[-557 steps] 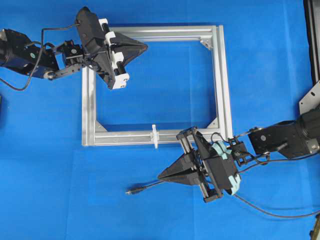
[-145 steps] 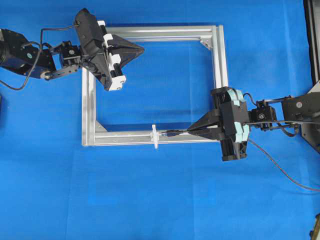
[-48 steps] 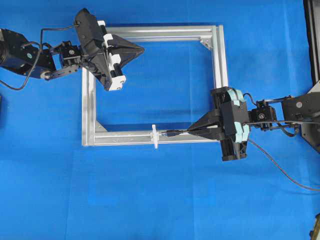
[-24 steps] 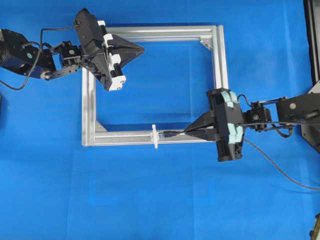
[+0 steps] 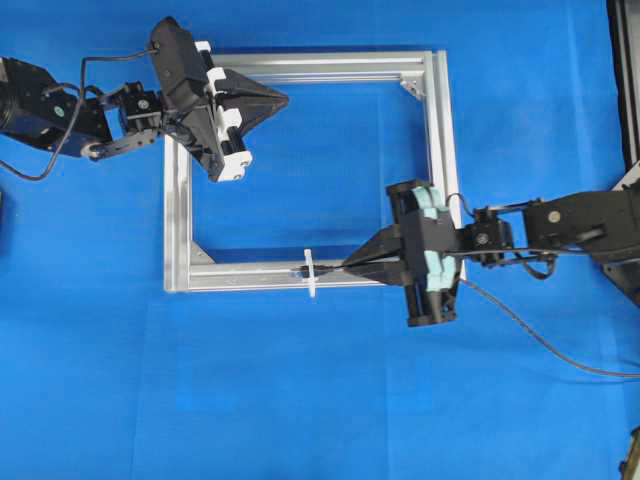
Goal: Insert the wire through the string loop located in the center.
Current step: 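Push the plug leftward through the zip-tie loop with the right gripper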
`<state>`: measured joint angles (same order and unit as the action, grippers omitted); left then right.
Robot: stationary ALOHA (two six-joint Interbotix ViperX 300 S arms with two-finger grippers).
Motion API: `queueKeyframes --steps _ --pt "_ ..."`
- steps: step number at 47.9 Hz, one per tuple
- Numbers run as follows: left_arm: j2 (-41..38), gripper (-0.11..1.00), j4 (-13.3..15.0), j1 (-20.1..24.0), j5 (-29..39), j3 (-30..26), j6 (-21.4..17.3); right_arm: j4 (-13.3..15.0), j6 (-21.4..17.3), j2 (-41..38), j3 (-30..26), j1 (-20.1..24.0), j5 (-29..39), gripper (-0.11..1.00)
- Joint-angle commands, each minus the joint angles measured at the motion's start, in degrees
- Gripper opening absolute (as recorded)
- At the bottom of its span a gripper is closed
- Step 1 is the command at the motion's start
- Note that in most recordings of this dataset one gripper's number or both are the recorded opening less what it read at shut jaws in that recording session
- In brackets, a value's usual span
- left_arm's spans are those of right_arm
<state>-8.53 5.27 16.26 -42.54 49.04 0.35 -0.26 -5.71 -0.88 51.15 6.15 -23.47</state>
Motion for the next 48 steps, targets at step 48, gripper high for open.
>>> queueKeyframes --steps 48 --pt "1.76 0.0 -0.18 -0.53 -0.26 -0.35 0.0 0.0 0.09 -3.96 -6.68 -0.09 -0.62 -0.02"
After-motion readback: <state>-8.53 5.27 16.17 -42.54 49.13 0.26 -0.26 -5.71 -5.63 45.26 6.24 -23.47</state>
